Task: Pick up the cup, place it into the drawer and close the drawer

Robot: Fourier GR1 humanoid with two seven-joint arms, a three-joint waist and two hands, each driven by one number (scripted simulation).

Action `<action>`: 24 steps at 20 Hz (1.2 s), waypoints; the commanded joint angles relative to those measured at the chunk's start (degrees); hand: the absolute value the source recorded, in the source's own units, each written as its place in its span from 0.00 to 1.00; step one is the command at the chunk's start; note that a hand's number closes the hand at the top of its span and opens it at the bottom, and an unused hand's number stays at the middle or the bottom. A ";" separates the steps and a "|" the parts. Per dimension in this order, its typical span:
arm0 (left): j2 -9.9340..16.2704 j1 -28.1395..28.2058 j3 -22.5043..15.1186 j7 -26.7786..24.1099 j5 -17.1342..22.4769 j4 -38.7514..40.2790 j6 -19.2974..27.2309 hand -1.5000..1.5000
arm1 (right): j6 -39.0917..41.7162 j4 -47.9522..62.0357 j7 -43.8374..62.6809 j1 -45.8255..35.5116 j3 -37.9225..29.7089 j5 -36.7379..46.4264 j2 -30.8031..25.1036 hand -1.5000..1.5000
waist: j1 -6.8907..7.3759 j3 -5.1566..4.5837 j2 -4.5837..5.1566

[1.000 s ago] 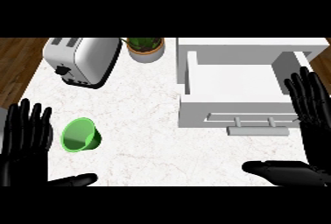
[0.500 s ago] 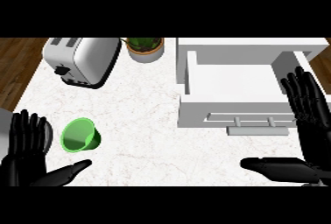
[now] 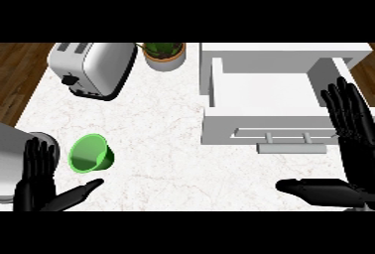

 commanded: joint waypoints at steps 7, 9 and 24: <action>2.27 -6.02 6.19 -14.37 2.68 23.68 -5.02 0.00 | 0.45 2.47 0.89 -3.56 -1.84 -0.33 -0.32 0.00 | -0.04 -0.03 0.02; 3.61 -7.30 8.15 -17.01 4.84 27.56 -7.59 0.00 | 0.71 3.65 -1.26 -2.43 -1.34 0.33 0.24 0.00 | -0.03 -0.02 0.02; 8.97 -25.62 11.03 -37.60 3.39 64.45 -10.17 0.00 | 1.92 -0.50 0.27 0.08 0.24 0.43 1.85 0.00 | -0.42 -0.05 0.07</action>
